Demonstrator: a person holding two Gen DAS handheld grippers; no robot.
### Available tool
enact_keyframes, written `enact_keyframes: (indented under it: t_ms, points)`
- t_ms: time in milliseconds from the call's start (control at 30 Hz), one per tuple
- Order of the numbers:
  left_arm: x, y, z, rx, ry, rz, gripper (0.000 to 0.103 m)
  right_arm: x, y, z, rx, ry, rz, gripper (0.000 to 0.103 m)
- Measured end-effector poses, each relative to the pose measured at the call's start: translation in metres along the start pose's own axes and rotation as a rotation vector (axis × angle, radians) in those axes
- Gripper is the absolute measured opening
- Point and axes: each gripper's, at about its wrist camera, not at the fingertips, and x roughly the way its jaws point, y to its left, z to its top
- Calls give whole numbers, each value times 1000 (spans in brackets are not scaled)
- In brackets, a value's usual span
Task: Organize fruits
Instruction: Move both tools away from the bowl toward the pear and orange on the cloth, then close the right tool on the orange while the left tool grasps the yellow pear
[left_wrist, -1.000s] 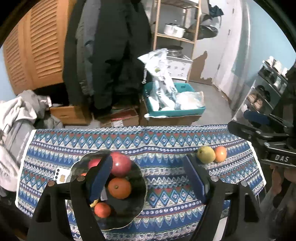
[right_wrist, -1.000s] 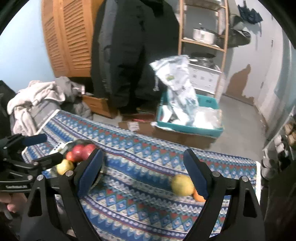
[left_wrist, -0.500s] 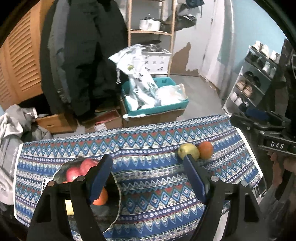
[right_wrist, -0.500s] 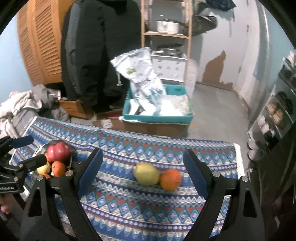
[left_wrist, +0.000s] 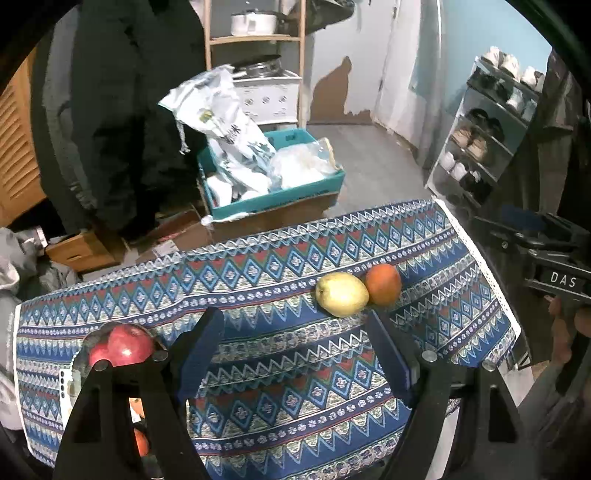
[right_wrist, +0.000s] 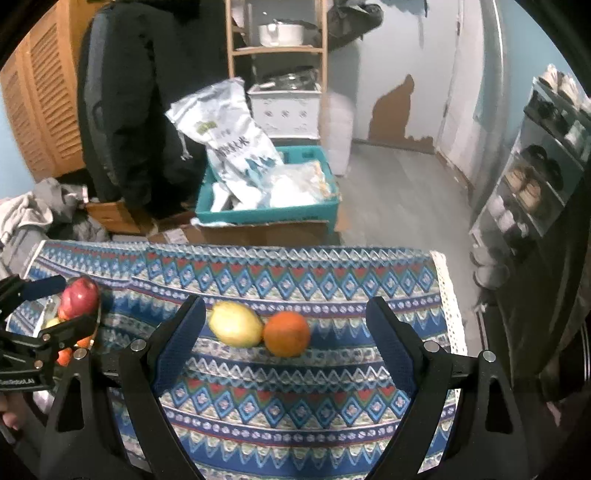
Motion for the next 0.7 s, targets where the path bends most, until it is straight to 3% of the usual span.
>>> enact_keyframes:
  t_ms: [467,700]
  points:
    - [60,-11,9,24,88,-14,81,51,-19,-17,35,125,-9,87]
    - [103,0,14,-27,150,-34,81,93,-17,-21,42,210,6,87]
